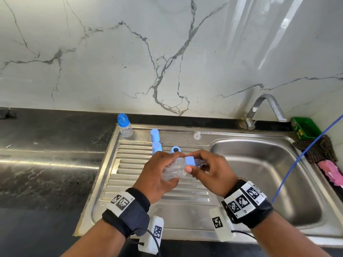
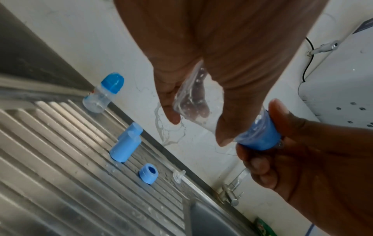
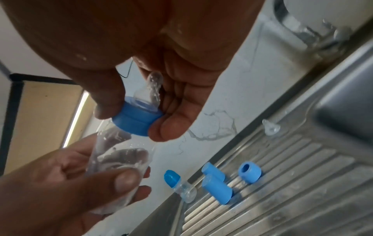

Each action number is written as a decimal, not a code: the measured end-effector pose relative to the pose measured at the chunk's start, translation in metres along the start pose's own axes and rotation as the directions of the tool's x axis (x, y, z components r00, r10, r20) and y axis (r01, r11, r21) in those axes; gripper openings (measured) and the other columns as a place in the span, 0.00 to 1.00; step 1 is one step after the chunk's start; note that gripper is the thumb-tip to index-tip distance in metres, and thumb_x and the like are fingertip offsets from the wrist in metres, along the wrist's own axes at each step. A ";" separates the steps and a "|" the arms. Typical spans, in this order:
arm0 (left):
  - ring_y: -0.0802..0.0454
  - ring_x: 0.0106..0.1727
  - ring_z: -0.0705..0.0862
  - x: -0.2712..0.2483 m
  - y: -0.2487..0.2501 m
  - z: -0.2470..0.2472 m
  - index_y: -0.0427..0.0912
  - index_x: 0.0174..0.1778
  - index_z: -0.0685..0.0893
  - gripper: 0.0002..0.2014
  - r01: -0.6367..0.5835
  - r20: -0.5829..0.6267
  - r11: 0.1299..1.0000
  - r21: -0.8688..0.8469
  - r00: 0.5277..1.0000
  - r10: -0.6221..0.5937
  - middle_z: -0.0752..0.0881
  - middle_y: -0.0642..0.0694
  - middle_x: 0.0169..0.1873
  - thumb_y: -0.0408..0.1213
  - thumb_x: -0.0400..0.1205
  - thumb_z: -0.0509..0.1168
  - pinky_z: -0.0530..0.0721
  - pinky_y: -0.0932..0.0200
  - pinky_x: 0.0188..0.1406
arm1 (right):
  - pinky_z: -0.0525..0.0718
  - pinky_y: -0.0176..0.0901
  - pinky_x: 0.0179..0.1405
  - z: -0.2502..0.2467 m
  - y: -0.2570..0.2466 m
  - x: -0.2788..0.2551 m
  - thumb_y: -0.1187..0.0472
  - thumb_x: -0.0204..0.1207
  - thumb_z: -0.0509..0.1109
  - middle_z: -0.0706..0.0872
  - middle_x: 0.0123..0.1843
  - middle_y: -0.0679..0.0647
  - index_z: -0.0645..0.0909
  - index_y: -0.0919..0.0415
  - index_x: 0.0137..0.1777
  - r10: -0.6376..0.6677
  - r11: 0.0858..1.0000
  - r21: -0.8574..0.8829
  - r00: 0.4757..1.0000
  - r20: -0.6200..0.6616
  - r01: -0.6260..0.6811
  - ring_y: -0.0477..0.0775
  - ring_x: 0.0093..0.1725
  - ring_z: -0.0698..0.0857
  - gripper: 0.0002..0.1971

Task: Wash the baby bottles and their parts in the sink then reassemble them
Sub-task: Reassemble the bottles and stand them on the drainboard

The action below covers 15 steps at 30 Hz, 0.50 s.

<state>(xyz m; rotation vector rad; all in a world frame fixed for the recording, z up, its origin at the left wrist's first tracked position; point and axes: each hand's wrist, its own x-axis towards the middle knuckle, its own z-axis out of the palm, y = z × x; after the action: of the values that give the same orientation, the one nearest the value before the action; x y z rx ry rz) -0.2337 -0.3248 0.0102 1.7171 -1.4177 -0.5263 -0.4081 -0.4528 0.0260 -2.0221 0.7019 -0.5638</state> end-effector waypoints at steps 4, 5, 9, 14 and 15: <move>0.57 0.58 0.79 0.000 -0.015 -0.019 0.60 0.74 0.79 0.34 0.004 -0.018 0.998 0.058 1.000 -0.003 0.75 0.54 0.57 0.32 0.74 0.79 0.80 0.62 0.62 | 0.91 0.63 0.38 0.023 -0.005 0.023 0.42 0.76 0.76 0.91 0.33 0.59 0.87 0.55 0.53 0.146 0.980 0.130 0.988 0.050 -0.152 0.59 0.31 0.90 0.18; 0.58 0.58 0.78 0.000 -0.020 -0.026 0.60 0.75 0.79 0.34 0.001 -0.027 0.997 0.072 1.000 0.000 0.75 0.55 0.57 0.32 0.74 0.79 0.80 0.63 0.62 | 0.91 0.64 0.39 0.029 -0.008 0.029 0.43 0.76 0.76 0.91 0.34 0.60 0.87 0.56 0.54 0.154 0.972 0.166 0.985 0.083 -0.166 0.61 0.32 0.90 0.17; 0.63 0.56 0.79 0.005 -0.046 -0.060 0.62 0.73 0.80 0.35 0.049 -0.128 0.996 0.081 0.991 -0.038 0.76 0.55 0.56 0.32 0.72 0.80 0.81 0.64 0.58 | 0.90 0.55 0.38 0.053 -0.019 0.066 0.37 0.79 0.69 0.91 0.42 0.61 0.85 0.50 0.60 0.215 0.916 0.311 0.964 0.156 -0.255 0.61 0.35 0.89 0.19; 0.63 0.51 0.82 0.003 -0.086 -0.107 0.67 0.71 0.80 0.35 0.199 -0.254 0.980 0.009 0.948 -0.190 0.79 0.53 0.53 0.33 0.72 0.81 0.84 0.60 0.53 | 0.90 0.50 0.38 0.059 0.003 0.128 0.42 0.81 0.71 0.92 0.46 0.52 0.84 0.48 0.58 0.319 0.939 0.140 0.947 -0.020 -0.314 0.52 0.36 0.88 0.13; 0.64 0.50 0.82 0.002 -0.093 -0.115 0.67 0.72 0.80 0.35 0.209 -0.264 0.978 0.010 0.944 -0.198 0.80 0.53 0.52 0.34 0.72 0.81 0.84 0.62 0.53 | 0.90 0.50 0.43 0.065 0.011 0.138 0.47 0.82 0.72 0.92 0.47 0.50 0.85 0.46 0.56 0.306 0.952 0.036 0.952 -0.018 -0.305 0.51 0.39 0.89 0.08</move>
<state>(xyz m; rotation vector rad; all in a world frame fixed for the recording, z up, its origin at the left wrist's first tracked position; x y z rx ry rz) -0.0911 -0.2866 0.0010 1.8986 -1.0764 -0.3671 -0.2687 -0.5111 0.0004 -1.8315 0.9921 -0.4126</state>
